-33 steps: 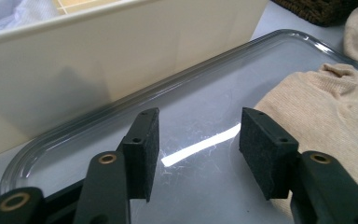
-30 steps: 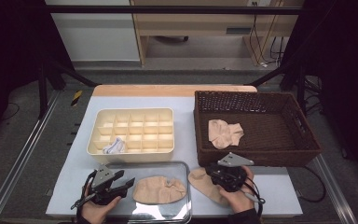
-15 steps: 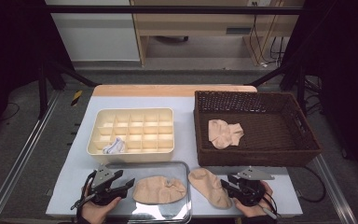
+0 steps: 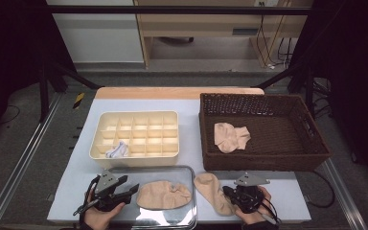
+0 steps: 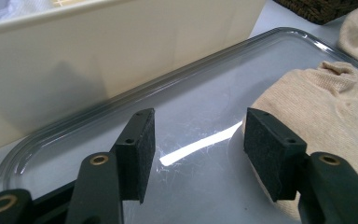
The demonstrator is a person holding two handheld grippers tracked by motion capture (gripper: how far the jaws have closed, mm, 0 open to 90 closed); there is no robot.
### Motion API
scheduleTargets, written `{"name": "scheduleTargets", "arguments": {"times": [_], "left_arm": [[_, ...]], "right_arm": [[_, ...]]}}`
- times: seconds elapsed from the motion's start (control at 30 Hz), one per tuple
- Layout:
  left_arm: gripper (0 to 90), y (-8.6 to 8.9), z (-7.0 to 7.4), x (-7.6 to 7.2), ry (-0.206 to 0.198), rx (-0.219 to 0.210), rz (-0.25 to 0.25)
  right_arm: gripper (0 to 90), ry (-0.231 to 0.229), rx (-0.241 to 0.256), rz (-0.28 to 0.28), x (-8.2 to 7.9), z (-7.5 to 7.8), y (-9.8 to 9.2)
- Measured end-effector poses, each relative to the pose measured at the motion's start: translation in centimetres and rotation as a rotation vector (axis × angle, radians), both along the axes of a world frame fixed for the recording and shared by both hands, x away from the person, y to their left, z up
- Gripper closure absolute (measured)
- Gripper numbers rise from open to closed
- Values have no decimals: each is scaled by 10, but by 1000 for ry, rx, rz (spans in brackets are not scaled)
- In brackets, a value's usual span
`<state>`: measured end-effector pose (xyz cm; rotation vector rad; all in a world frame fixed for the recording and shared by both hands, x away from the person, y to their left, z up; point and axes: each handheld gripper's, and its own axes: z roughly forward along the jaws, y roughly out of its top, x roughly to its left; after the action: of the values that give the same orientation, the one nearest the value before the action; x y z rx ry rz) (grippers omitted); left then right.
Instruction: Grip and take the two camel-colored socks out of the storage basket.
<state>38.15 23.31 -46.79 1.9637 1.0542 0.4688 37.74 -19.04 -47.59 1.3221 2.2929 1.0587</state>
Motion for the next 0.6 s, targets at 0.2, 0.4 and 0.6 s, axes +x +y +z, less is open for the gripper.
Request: {"name": "scheduleTargets", "arguments": {"times": [0.2,0.4,0.6], "left_arm": [[435,0,0,0,-1,-2,1],[434,0,0,-1,-2,-1,0],[434,0,0,0,0,-2,4]], "right_arm": [[900,-51,38,-47,1,10,-10],[696,-16,50,-23,-7,4,-11],[837,34,27,3,-7,-4,-6]]}}
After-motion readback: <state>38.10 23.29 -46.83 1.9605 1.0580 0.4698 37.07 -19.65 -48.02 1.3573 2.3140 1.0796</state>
